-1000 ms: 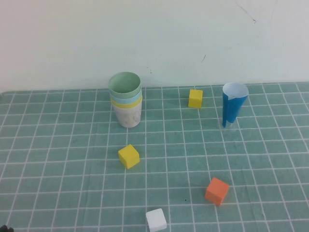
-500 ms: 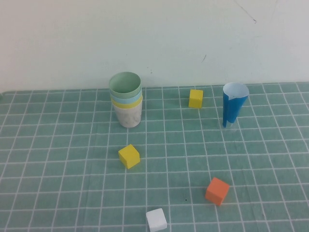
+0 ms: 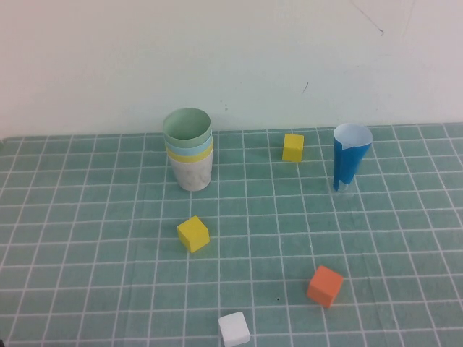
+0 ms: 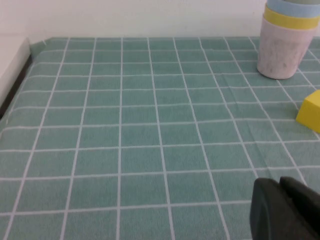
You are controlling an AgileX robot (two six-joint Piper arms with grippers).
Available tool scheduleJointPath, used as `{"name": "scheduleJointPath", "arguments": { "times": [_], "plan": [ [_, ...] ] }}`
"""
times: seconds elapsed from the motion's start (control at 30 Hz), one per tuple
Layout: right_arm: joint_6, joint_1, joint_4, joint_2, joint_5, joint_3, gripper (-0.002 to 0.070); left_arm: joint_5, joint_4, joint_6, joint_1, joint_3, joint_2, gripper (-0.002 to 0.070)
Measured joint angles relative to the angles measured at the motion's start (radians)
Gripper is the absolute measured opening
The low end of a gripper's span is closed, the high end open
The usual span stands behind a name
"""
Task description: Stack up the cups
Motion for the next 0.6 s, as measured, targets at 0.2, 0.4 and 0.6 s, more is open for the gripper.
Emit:
{"name": "scheduleJointPath", "arguments": {
  "times": [0.2, 0.4, 0.6],
  "plan": [
    [0.0, 0.0, 0.0, 0.0, 0.0, 0.0, 0.0, 0.002, 0.013, -0.07, 0.006, 0.0, -0.002, -0.0001],
    [0.0, 0.0, 0.0, 0.0, 0.0, 0.0, -0.0001, 0.004, 0.013, -0.087, 0.006, 0.0, -0.002, -0.0001],
    [0.0, 0.0, 0.0, 0.0, 0.0, 0.0, -0.0001, 0.004, 0.011, -0.081, 0.006, 0.0, -0.002, -0.0002]
  ]
}}
